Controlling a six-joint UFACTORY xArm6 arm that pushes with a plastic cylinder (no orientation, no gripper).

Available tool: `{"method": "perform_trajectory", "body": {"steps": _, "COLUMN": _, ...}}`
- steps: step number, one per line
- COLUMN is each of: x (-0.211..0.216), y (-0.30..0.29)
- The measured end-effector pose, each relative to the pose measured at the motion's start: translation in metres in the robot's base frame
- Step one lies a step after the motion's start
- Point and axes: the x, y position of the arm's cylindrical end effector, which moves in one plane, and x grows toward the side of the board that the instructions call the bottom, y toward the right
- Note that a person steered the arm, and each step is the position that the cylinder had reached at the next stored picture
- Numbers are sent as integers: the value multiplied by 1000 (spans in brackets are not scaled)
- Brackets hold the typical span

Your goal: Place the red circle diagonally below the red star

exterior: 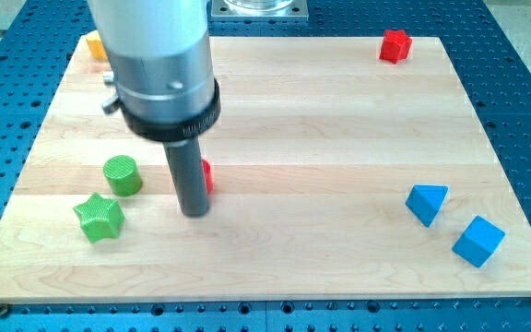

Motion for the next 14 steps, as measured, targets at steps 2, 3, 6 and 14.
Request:
{"method": "perform_trajectory", "body": {"steps": 2, "x": -100, "y": 27}}
{"method": "perform_trajectory", "body": {"steps": 3, "x": -143, "y": -9}}
{"method": "perform_trajectory", "body": {"steps": 6, "x": -162, "y": 65}}
{"method": "perform_trajectory", "body": {"steps": 14, "x": -187, "y": 235}}
